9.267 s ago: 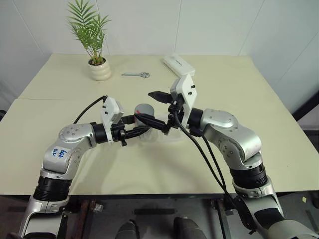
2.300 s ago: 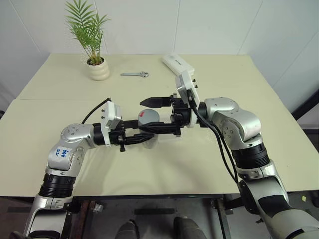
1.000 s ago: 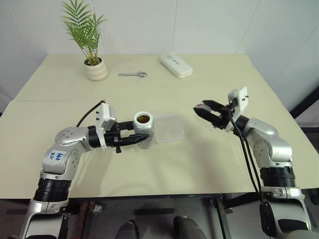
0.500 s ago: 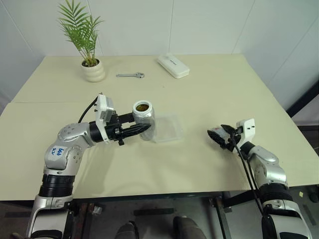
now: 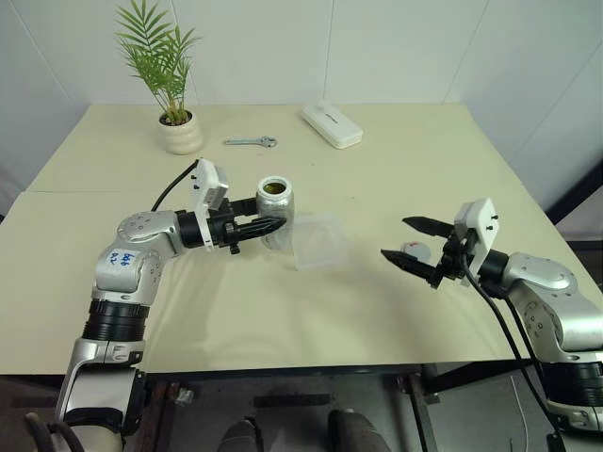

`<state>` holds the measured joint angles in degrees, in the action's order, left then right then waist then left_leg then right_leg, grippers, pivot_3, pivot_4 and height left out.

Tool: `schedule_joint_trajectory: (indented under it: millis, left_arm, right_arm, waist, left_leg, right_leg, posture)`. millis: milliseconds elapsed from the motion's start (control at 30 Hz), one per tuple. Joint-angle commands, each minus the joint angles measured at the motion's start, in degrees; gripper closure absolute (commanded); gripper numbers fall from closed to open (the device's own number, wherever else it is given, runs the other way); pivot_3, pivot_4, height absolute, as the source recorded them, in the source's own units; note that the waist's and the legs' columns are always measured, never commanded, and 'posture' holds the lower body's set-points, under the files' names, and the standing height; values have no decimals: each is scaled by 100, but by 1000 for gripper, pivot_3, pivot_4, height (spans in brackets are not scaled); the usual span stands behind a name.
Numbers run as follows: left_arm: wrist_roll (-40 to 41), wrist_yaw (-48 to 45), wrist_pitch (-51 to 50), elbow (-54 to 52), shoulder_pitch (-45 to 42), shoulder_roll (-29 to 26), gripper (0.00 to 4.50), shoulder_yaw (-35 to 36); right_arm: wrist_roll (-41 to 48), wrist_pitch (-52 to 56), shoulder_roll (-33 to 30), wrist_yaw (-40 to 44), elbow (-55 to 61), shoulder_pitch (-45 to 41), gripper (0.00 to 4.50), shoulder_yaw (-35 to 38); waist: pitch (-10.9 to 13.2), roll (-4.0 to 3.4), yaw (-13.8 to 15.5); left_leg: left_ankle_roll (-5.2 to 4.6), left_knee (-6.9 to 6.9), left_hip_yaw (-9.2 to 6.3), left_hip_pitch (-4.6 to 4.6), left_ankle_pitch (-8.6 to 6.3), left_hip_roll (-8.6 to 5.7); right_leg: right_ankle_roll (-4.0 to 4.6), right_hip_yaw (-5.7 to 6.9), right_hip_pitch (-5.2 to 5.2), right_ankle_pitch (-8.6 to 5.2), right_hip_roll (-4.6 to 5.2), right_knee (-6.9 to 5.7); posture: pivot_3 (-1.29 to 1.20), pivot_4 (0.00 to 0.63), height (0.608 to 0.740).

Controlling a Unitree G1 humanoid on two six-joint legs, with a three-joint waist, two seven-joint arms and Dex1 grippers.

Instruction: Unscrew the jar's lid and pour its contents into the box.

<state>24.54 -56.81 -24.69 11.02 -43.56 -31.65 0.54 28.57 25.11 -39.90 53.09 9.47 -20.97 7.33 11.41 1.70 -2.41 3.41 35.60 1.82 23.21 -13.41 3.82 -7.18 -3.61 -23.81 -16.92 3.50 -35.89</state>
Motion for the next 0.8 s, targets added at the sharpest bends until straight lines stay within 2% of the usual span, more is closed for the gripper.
schedule_joint_trajectory:
  millis: [33,267,333,433,533,567,633,733,800]
  left_arm:
    - [-621,26,469,668,-729,-25,2637,-306]
    - [-2042,717,1762,2136,-1702,271,2637,-957]
    - [-2579,1124,2750,2329,-1869,325,2637,-1164]
    - [-4261,2713,4293,2581,-2120,209,2637,-1910]
    - [-5813,4780,4990,2924,-2486,219,2637,-2524]
    - [-6487,5506,5073,2942,-2624,164,2637,-2849]
    - [-7279,6383,5224,3055,-2801,104,2637,-3242]
    - [-9355,8333,4761,3046,-3128,-2,2637,-4470]
    - [-10008,9067,4397,3181,-3196,66,2637,-4855]
  right_arm:
    - [325,343,-93,-99,911,59,22,67]
    - [233,366,-58,-350,1061,433,22,185]
    - [289,390,-9,-441,1133,498,22,200]
    - [302,373,66,-598,1224,622,22,210]
    - [328,371,170,-781,1265,706,22,240]
    - [341,378,204,-823,1285,725,22,242]
    - [355,385,236,-870,1310,746,22,240]
    - [379,389,317,-962,1319,756,22,216]
    - [401,387,360,-1010,1313,759,22,220]
  waist:
    - [1,2,57]
    - [1,3,148]
    - [1,3,141]
    - [2,4,182]
    - [2,4,244]
    - [2,4,254]
    - [2,5,256]
    - [2,5,257]
    - [2,5,255]
  left_leg:
    - [0,2,-2,0,0,0]
    - [-14,8,-2,8,-14,-2]
    - [-18,11,2,12,-22,-2]
    - [-18,9,2,16,-27,-1]
    - [-11,13,4,19,-33,-1]
    - [-15,19,7,20,-37,-2]
    - [-23,35,7,25,-48,-2]
    - [-28,46,11,27,-55,-2]
    - [-28,45,14,25,-56,-3]
  right_leg:
    - [0,1,0,0,-2,-3]
    - [-4,3,9,2,0,24]
    - [-5,2,7,2,1,29]
    - [-9,2,3,-2,0,33]
    - [-11,0,1,-2,0,37]
    - [-12,-1,1,-2,1,36]
    - [-18,-1,3,-1,2,36]
    - [-26,-4,6,0,3,37]
    - [-28,-7,6,-1,2,36]
  posture:
    - [0,150,740]
    - [0,150,740]
    - [0,150,740]
    - [0,150,740]
    - [0,150,740]
    - [0,150,740]
    - [0,150,740]
    - [0,150,740]
    - [0,150,740]
